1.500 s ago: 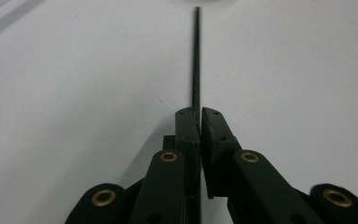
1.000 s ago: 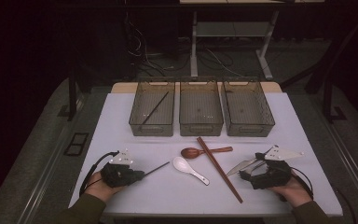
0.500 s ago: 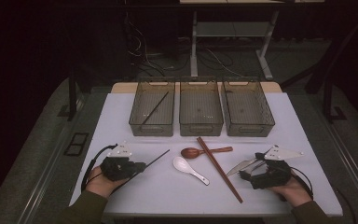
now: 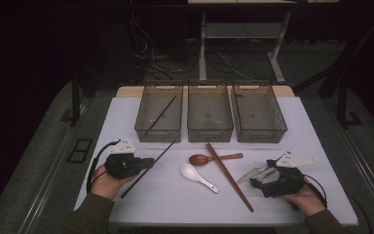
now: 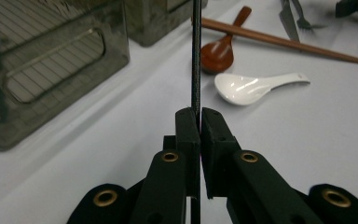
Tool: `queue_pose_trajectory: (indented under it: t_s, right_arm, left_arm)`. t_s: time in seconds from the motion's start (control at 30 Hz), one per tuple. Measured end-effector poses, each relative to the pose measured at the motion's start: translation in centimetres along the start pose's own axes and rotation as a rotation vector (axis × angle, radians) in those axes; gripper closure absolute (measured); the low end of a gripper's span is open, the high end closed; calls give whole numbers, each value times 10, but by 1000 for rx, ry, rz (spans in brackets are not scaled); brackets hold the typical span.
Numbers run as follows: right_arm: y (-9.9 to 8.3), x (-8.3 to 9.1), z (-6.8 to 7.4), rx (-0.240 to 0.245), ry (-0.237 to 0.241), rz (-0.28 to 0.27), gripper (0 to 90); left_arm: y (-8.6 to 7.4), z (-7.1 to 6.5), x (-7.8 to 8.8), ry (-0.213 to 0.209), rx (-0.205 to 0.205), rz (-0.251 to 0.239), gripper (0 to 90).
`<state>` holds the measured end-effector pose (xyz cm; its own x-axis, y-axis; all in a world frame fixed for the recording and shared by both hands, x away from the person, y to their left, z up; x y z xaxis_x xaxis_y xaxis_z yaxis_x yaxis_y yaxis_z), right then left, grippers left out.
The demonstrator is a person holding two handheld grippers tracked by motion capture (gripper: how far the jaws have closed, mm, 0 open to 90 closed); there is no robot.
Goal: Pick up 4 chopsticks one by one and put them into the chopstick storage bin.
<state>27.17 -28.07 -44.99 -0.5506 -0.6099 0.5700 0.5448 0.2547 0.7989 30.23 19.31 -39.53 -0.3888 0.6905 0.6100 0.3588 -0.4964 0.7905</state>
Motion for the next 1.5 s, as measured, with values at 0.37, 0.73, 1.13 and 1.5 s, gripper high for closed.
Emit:
queue_pose_trajectory:
  t_s: [0.37, 0.73, 1.13, 1.5]
  right_arm:
    - [0, 0, 0, -2, 0, 1, 5]
    - [0, 0, 0, -3, -3, 3, 5]
    - [0, 0, -1, -6, -2, 2, 5]
    - [0, 0, 0, -8, -2, 1, 5]
  left_arm:
    - [23, 10, 8, 25, -9, -78, 856]
    - [40, 12, 17, 32, -22, -137, 856]
    - [72, 27, 17, 68, -48, -207, 856]
    - [104, 49, 9, 79, -47, -240, 856]
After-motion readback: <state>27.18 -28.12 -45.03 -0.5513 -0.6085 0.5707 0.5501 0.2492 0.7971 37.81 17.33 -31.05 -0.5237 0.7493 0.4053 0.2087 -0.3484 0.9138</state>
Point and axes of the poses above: each handheld gripper's, and its own axes: x roughly backward along the jaws, y roughly out of its top, z roughly to its left, the point moved 1 cm from there along -x, roughly forward along the jaws, and after that the axes turned 4 degrees about -x, right-handed, at the moved point
